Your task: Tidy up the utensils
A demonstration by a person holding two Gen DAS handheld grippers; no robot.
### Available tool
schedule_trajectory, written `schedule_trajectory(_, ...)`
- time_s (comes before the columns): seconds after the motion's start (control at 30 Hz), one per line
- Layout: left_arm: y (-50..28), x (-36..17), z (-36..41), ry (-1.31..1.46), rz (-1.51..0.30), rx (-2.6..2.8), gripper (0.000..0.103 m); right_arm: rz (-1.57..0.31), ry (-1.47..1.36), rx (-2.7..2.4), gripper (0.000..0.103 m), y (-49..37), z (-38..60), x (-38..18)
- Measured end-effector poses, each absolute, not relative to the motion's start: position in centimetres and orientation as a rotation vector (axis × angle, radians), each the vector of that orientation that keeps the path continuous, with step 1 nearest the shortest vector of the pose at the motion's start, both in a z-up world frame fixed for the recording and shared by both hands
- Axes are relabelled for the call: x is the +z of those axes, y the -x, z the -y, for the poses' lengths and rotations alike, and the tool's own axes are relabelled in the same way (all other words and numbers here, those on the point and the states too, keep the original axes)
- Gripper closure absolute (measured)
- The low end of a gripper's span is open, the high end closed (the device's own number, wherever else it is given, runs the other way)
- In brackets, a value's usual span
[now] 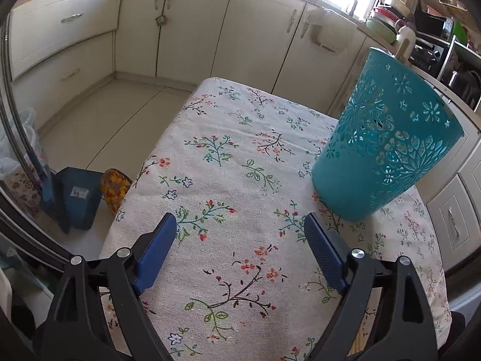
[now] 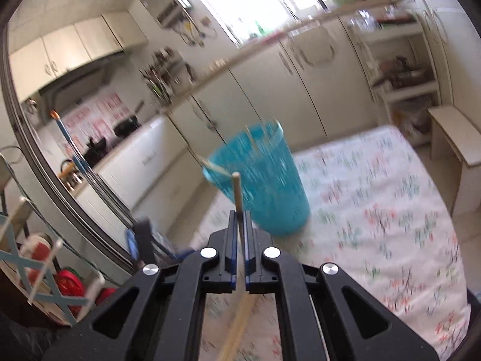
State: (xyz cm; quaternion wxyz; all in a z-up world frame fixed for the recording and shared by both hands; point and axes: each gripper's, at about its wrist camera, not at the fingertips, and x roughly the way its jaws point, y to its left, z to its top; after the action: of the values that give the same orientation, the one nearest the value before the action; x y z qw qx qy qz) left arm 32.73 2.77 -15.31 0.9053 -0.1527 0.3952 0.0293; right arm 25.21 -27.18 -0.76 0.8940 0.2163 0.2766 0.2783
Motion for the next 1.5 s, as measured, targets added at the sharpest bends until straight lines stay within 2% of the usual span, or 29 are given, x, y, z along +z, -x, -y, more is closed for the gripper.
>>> schedule_trajectory(0.2, -32.8, -15.4, -3.1, 0.339, -0.82, 0.054, 0.02, -0.5, -0.388, 0.587, 0.101, -26.4, 26.2, 3.1)
schedule_trajectory(0.27, -32.7, -15.5, -3.2, 0.349, -0.817, 0.053, 0.02, -0.554, -0.384, 0.57, 0.101, -27.1, 26.2, 2.3)
schedule_trajectory(0.37, -32.7, -15.5, -3.3, 0.354, -0.818, 0.05, 0.02, -0.742, -0.405, 0.507, 0.1, -28.6, 26.1, -1.8)
schedule_trajectory(0.4, -32.7, -15.5, -3.2, 0.353, -0.82, 0.049, 0.02, -0.817, -0.409, 0.475, 0.096, -29.0, 26.1, -3.9)
schedule_trajectory(0.43, -32.8, -15.5, -3.1, 0.352, -0.823, 0.048, 0.02, -0.87, -0.416, 0.443, 0.072, -29.2, 26.2, -5.6)
schedule_trajectory(0.47, -32.8, -15.6, -3.1, 0.351, -0.825, 0.046, 0.02, -0.917, -0.42, 0.391, 0.053, -29.6, 26.5, -7.6)
schedule_trajectory(0.6, -32.9, -15.6, -3.0, 0.353, -0.829, 0.04, 0.02, -1.007, -0.439, 0.226, 0.053, -31.8, 27.7, -11.5)
schedule_trajectory(0.73, -33.0, -15.6, -2.8, 0.349, -0.831, 0.033, 0.02, -1.026, -0.393, 0.099, 0.053, -35.0, 27.2, -12.7)
schedule_trajectory(0.87, -33.0, -15.6, -2.8, 0.355, -0.826, 0.03, 0.02, -1.034, -0.189, 0.047, 0.053, -37.7, 24.9, -13.9)
schedule_trajectory(0.9, -32.9, -15.6, -2.9, 0.361, -0.824, 0.03, 0.02, -1.033, -0.112, 0.08, 0.059, -38.1, 24.0, -13.8)
schedule_trajectory(0.93, -32.9, -15.6, -3.1, 0.368, -0.821, 0.03, 0.02, -1.034, -0.05, 0.118, 0.073, -38.5, 23.5, -13.8)
schedule_trajectory(0.97, -32.8, -15.6, -3.2, 0.376, -0.817, 0.028, 0.02, -1.037, -0.007, 0.147, 0.081, -38.9, 23.5, -13.8)
schedule_trajectory(1.0, -32.8, -15.6, -3.3, 0.384, -0.814, 0.027, 0.02, -1.042, 0.02, 0.18, 0.082, -39.3, 23.7, -13.7)
schedule_trajectory(1.07, -32.8, -15.6, -3.3, 0.39, -0.809, 0.027, 0.02, -1.052, 0.064, 0.228, 0.093, -40.4, 24.7, -13.5)
schedule_trajectory(1.13, -32.7, -15.5, -3.3, 0.387, -0.807, 0.026, 0.02, -1.076, 0.098, 0.29, 0.097, -41.1, 25.5, -13.4)
schedule_trajectory(1.3, -32.7, -15.6, -3.4, 0.396, -0.804, 0.029, 0.02, -1.14, 0.065, 0.271, 0.095, -41.8, 27.2, -13.4)
schedule_trajectory(1.37, -32.7, -15.6, -3.4, 0.395, -0.804, 0.03, 0.02, -1.135, -0.019, 0.211, 0.074, -42.1, 27.8, -13.9)
schedule_trajectory(1.5, -32.8, -15.6, -3.3, 0.391, -0.808, 0.032, 0.02, -1.093, 0.004, 0.161, 0.065, -42.4, 26.0, -14.3)
